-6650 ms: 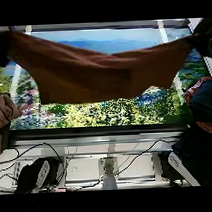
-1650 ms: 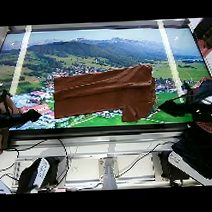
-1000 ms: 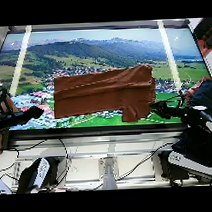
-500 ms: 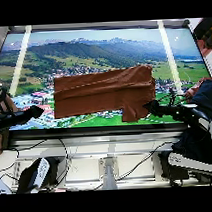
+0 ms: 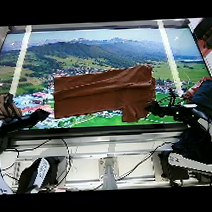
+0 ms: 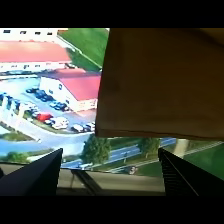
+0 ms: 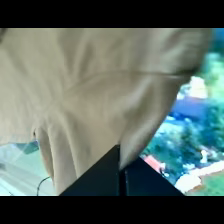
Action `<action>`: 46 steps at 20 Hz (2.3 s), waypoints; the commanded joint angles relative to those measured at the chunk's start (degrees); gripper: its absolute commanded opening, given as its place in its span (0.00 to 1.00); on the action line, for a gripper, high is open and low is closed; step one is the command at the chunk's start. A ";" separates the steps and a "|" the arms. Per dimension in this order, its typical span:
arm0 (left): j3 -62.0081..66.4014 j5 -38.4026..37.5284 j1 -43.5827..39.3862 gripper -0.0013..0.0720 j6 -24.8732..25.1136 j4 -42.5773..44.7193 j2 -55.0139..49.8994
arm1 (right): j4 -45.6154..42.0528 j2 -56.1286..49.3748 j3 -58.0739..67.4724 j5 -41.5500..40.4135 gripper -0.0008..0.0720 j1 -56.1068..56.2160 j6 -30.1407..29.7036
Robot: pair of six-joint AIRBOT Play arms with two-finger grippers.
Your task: Fold the clothes and pants, and hang the long-sleeved shirts on hangers.
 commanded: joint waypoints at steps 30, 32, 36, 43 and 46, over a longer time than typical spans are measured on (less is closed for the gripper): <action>-6.64 15.76 -9.81 0.65 7.08 -17.64 -12.94 | 1.53 0.33 0.09 3.76 0.03 0.07 -0.13; -6.67 15.45 -9.73 0.67 7.08 -17.05 -12.94 | 1.53 0.33 0.09 3.82 0.03 0.07 -0.13; -6.67 15.67 -9.75 0.68 7.08 -16.79 -12.94 | 1.53 0.33 0.09 3.74 0.03 0.07 -0.15; -2.40 12.20 -7.30 0.72 7.10 -16.09 -12.92 | 1.44 0.33 0.09 3.91 0.03 0.07 -0.15; -0.92 8.44 -7.28 0.77 6.67 -7.85 -12.92 | 1.38 0.33 0.09 3.91 0.03 0.07 -0.15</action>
